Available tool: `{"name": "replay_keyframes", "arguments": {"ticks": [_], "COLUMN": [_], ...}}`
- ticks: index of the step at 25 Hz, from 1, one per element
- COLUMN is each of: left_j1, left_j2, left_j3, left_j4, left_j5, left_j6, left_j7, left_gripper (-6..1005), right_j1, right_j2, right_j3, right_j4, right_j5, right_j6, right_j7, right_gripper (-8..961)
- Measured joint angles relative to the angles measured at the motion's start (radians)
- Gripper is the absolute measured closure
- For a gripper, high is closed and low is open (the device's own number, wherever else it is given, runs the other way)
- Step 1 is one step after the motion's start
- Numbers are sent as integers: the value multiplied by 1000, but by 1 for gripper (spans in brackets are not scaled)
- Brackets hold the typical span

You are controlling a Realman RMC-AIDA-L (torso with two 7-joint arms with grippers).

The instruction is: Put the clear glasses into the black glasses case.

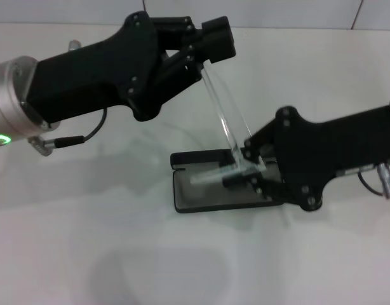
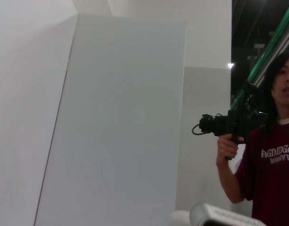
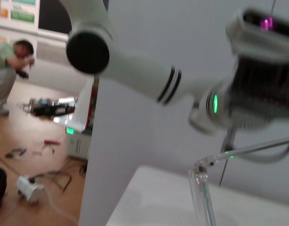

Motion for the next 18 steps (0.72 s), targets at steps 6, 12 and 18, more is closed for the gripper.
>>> {"name": "replay_keyframes", "arguments": {"ticks": [6, 12, 18], "left_j1": [-22, -35, -42], "left_j2": [1, 2, 2], "left_j3": [1, 0, 2], "left_j4": [-57, -73, -75], "left_j5": [15, 38, 55], "left_j6": [-5, -16, -17], "left_j7": [43, 49, 46], "left_gripper": [910, 911, 912], "right_j1": [33, 37, 38], "right_j2": [-6, -8, -7], "right_j3": [23, 38, 38], "right_j4": [38, 41, 42], "right_j5": [96, 116, 118], "right_j6": [-5, -15, -15], "right_j7": [-43, -63, -67], "right_gripper": [840, 840, 839]}}
